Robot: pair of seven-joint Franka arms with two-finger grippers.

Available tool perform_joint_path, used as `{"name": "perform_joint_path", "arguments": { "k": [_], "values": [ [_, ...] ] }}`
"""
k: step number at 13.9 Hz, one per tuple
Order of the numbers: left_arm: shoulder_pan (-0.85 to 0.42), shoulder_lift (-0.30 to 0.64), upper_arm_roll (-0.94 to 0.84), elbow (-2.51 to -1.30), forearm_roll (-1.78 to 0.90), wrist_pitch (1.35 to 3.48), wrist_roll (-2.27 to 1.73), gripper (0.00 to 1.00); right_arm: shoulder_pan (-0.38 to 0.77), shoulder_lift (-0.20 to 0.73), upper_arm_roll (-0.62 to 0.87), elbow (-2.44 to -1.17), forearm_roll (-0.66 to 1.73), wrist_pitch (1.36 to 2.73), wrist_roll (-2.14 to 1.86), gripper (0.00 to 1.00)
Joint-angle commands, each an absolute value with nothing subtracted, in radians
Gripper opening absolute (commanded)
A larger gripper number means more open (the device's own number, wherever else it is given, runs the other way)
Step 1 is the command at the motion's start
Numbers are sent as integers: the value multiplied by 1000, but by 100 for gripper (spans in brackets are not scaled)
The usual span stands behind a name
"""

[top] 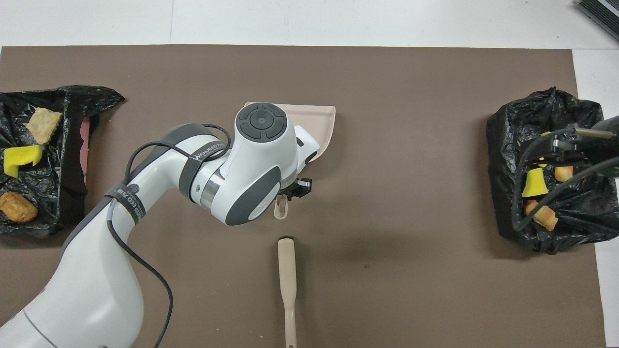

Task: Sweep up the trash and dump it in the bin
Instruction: 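Lower the dustpan onto the table and open the left gripper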

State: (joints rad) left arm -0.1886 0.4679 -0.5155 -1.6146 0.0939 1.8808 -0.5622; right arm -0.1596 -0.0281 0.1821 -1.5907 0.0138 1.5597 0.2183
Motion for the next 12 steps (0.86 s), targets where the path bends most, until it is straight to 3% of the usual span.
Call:
{"name": "perform_joint_path", "arguments": {
  "k": [1,2,3,4,5,6,7,12],
  "values": [
    [-204,508,-502,-1580,129,1878,-574,0,-169,-51,184,-1611,34,1545,225,100],
    [-203,508,-500,-1577,129,1864,-574,2,-169,-51,184,-1609,34,1545,225,100],
    [-201,508,-500,-1577,130,1862,-575,17,-169,-51,184,-1609,34,1545,225,100],
    [-201,508,-500,-1577,135,1861,-575,49,-169,-49,184,-1609,34,1545,225,100],
    [-198,500,-500,-1578,162,1862,-568,72,-169,-51,184,-1609,34,1545,225,100],
    [-195,489,-500,-1583,188,1861,-563,82,-169,-51,184,-1609,34,1545,225,100],
    [-187,476,-500,-1588,193,1859,-564,100,-169,-51,184,-1609,34,1545,225,100],
    [-192,312,-384,-1620,193,1794,-457,100,-169,-51,184,-1609,32,1545,225,100]
  ]
}}
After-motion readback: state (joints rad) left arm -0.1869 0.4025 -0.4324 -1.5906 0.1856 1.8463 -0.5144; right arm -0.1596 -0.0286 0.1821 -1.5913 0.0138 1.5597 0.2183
